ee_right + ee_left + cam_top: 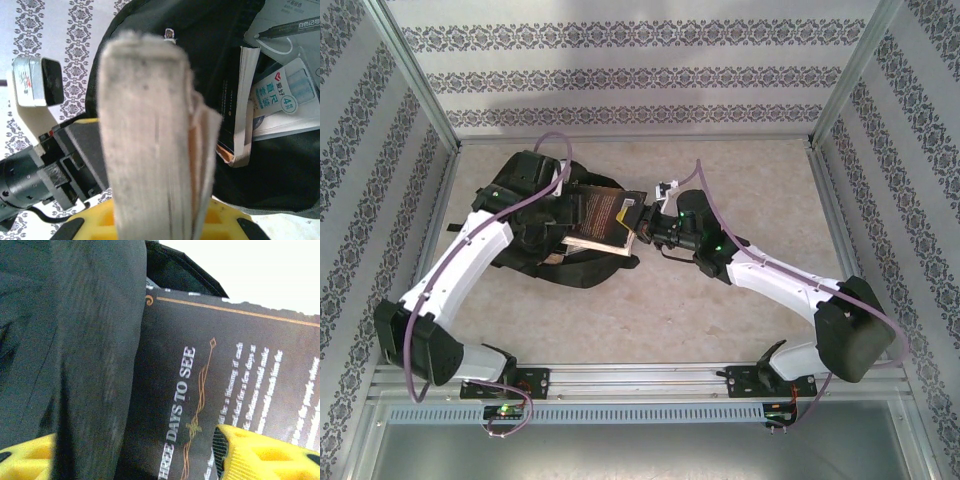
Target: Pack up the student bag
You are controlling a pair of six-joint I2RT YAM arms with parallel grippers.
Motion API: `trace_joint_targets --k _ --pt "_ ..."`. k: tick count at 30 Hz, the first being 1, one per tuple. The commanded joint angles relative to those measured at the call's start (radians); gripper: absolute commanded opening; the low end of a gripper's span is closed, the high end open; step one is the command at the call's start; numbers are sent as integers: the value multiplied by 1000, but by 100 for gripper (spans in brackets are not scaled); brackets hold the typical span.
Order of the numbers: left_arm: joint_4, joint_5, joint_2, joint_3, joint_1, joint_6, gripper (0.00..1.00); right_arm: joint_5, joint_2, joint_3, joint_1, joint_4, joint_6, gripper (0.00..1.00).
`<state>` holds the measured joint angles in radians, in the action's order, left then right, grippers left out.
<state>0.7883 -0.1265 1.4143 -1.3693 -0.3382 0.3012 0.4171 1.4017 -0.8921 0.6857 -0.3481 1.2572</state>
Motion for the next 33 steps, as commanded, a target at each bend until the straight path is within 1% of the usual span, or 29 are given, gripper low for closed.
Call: trace_joint_targets --k 1,2,3,4,6,7,8,11,14,17,22,25,27,30,33 --pt "7 43 32 -63 13 -33 61 20 -7 -46 18 -97 -28 0" --pt "8 65 43 -75 13 -41 57 20 -7 -46 20 -88 -37 0" --pt "15 82 55 -91 12 -48 50 18 -10 -46 22 -77 -45 0" --pt "18 93 63 -104 14 -53 40 16 -12 -44 21 -72 -49 0" --pt "19 101 70 -126 13 -63 13 10 -20 -37 22 -54 -69 0" --pt "19 99 65 -137 13 -64 2 1 -25 -35 22 -32 -83 0" --pt "21 99 57 -149 13 -65 0 -11 -31 -33 22 -9 -103 0" --pt "33 97 26 -194 14 -66 0 -38 -46 -25 18 33 -150 0" --pt "63 82 12 -249 13 -66 0 -45 -34 -24 7 26 -177 0" --pt "92 60 11 -294 13 -68 0 -22 19 -29 -2 -47 -159 0" --pt "102 44 15 -314 13 -76 0 45 165 -101 -9 -137 -94 0" --pt "109 30 23 -324 13 -77 0 78 262 -165 -6 -130 -63 0" --pt "104 34 22 -327 13 -74 0 73 312 -197 -5 -111 -50 0" --pt "105 52 20 -340 14 -74 0 60 362 -231 -1 -59 -48 0" --pt "108 89 17 -363 13 -83 0 56 376 -227 1 -28 -47 0"
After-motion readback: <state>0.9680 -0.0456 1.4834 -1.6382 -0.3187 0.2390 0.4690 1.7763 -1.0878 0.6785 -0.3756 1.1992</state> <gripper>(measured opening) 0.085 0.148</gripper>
